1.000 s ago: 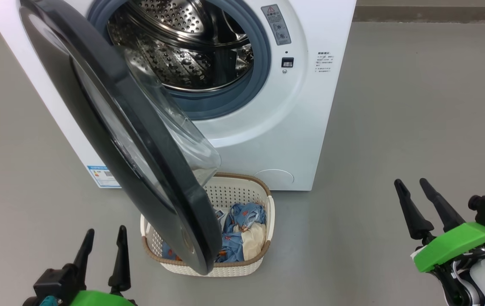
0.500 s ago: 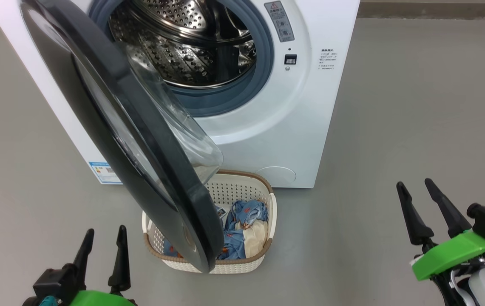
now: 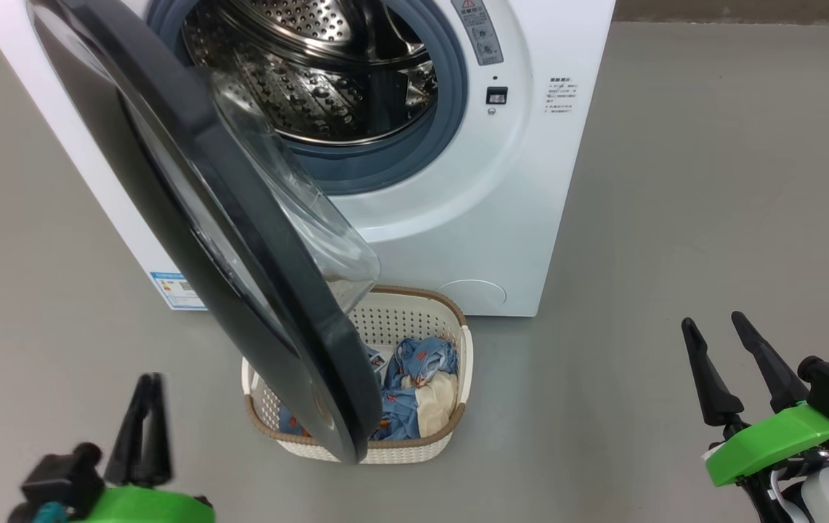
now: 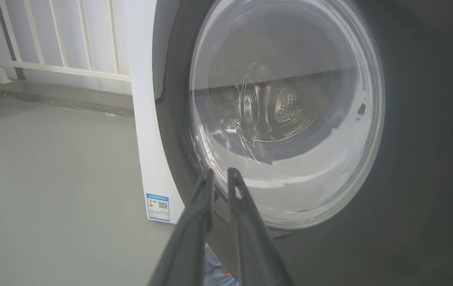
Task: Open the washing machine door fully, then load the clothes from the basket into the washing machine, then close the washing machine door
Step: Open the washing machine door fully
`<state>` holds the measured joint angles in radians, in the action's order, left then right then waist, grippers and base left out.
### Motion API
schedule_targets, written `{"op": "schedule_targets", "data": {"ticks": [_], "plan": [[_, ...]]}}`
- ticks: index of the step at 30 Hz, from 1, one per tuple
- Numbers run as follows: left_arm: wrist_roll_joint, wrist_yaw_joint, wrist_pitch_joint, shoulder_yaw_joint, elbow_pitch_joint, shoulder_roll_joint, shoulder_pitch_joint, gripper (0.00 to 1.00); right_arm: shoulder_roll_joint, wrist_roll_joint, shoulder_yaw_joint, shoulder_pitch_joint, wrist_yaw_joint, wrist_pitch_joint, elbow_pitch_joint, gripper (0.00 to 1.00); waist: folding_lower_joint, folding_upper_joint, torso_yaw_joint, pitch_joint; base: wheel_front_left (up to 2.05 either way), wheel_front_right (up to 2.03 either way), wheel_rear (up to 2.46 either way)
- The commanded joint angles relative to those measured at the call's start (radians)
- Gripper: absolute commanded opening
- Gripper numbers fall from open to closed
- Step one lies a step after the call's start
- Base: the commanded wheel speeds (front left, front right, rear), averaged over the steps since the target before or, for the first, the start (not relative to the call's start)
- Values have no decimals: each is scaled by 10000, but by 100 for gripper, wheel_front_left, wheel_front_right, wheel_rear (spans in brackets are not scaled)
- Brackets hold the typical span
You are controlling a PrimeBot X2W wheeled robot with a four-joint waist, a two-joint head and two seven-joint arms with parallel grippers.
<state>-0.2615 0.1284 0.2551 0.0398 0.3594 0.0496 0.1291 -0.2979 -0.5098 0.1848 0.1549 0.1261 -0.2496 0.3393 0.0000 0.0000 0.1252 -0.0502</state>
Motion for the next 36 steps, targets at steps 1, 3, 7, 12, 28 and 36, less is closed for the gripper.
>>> {"op": "schedule_targets", "data": {"ticks": [1, 3, 7, 12, 28, 36], "plan": [[69, 23, 67, 435, -390, 138, 423, 0, -133, 82, 89, -55, 46, -122, -260, 100, 0, 0, 12, 7, 0, 0, 0], [75, 22, 67, 644, -681, 121, 516, 0, -124, 112, 59, -67, 46, -122, -273, 100, 0, 0, 29, -3, 0, 0, 0], [106, 5, 67, 978, -1651, 90, 699, 0, -106, 189, 18, -64, 46, -122, -332, 100, 0, 0, 60, -42, 0, 0, 0], [158, -47, 67, 877, -3447, 47, 761, 0, -95, 314, -2, -41, 46, -122, -423, 100, 0, 0, 79, -117, 0, 0, 0], [-253, -419, -1173, -3034, -6409, 9, 471, 0, -21, 660, -25, 87, 46, -122, -585, 100, 0, 0, -85, -265, 0, 0, 0], [-895, -514, -1185, -4183, -4924, 8, 504, 0, -4, 695, 15, 94, 46, -122, -590, 100, 0, 0, -139, -250, 0, 0, 0]]}}
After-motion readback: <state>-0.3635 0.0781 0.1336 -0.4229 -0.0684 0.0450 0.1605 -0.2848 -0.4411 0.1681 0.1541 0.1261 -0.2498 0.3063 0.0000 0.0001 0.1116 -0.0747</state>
